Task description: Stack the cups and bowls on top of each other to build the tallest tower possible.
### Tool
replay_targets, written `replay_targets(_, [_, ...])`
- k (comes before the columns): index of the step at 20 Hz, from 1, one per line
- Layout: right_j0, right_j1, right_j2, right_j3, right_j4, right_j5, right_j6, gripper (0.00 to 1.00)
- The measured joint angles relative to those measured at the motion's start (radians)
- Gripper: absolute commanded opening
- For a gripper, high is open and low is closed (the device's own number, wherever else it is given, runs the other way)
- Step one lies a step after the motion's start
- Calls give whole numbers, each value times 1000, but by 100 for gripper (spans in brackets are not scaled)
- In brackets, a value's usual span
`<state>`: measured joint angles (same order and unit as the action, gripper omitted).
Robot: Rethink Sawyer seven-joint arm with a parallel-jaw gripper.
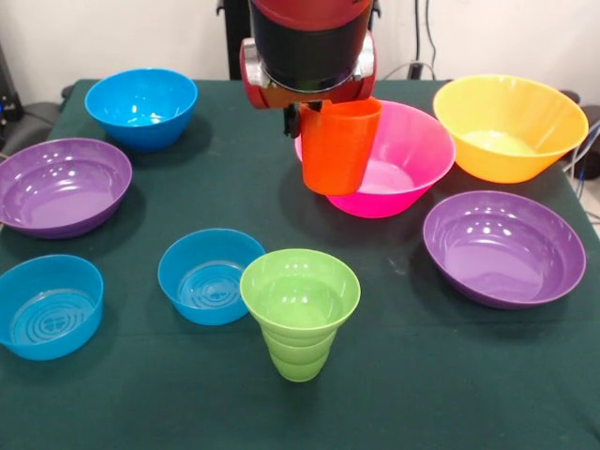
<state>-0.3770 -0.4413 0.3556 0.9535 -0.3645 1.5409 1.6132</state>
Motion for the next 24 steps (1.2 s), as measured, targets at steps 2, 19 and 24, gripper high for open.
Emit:
replay_targets(2, [-5,-13,4,6,1,0,0,0])
replay_targets(19, [-112,-71,23,107,-4,-156,0,0])
replay_targets(24, [-104,-25,29,75,-15,-156,0,0])
